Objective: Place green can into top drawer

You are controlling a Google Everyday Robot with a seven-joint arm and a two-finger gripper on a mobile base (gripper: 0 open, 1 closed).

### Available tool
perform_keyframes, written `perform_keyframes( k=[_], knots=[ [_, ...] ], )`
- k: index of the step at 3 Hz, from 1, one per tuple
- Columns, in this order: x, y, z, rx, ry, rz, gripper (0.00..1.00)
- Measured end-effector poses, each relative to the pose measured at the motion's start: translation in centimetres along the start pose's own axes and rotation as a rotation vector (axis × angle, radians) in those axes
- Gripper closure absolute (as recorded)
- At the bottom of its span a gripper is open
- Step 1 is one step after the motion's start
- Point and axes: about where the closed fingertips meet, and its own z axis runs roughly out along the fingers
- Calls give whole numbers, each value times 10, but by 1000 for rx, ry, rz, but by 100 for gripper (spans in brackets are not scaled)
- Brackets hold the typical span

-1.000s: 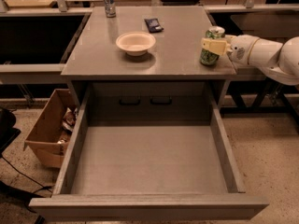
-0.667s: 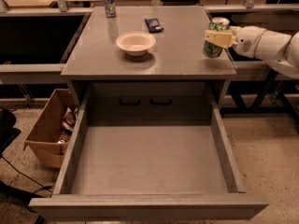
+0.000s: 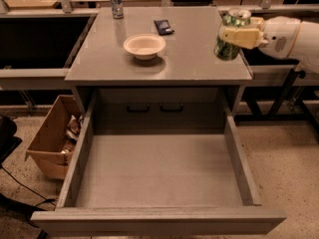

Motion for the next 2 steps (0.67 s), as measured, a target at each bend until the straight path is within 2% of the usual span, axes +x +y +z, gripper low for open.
perform_keyframes(
  k=[1,2],
  knots=[
    [13,39,8,-91,45,24,100],
    [59,89,36,-135,74,-46,100]
  ],
)
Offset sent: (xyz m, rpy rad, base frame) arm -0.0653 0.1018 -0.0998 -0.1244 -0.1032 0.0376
